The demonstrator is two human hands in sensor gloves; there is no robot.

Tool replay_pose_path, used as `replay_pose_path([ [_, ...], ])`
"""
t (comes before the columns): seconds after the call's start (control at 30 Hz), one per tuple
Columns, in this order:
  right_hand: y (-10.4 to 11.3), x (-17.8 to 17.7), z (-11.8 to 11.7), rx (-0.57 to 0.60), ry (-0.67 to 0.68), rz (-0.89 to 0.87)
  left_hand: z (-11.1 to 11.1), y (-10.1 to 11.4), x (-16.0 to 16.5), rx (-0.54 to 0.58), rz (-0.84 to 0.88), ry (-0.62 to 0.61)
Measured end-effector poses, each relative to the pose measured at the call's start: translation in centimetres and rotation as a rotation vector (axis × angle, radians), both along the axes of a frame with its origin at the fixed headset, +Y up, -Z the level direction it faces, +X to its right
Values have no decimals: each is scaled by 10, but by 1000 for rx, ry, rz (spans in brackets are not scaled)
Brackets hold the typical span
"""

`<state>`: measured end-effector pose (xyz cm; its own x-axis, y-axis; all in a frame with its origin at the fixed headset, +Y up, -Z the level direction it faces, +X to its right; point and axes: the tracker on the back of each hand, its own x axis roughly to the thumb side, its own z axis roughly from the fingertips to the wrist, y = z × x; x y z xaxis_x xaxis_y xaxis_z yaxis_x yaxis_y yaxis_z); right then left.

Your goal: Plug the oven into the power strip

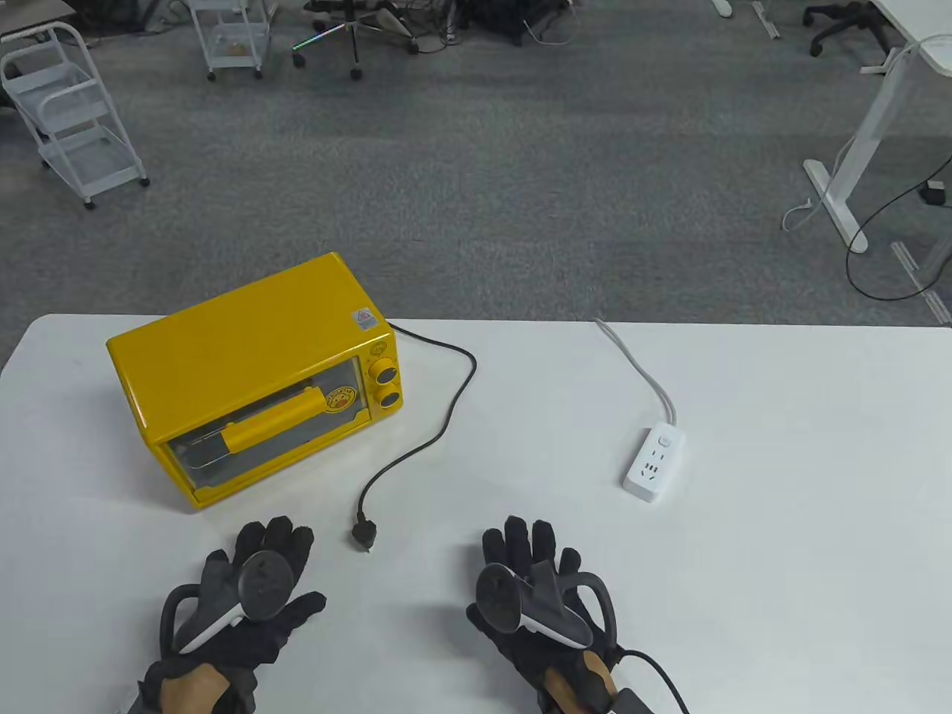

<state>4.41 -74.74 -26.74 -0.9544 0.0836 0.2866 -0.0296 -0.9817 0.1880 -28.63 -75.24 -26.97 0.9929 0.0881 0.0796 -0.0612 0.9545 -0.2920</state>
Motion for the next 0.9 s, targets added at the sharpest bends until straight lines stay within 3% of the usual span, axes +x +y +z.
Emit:
replay_pose_path([
  [0.43, 1, 17, -12, 7, -66, 6, -1, -3, 3, -15, 2, -24],
  [0.63, 22, 61, -55, 75, -232, -10, -2, -4, 9, -19, 3, -49],
  [0.67, 24, 75, -70, 82, -285, 16, -2, -4, 9, -17, 2, -51],
  [0.9, 17, 130, -125, 38, -457, 173, -3, -3, 10, -14, 5, -49],
])
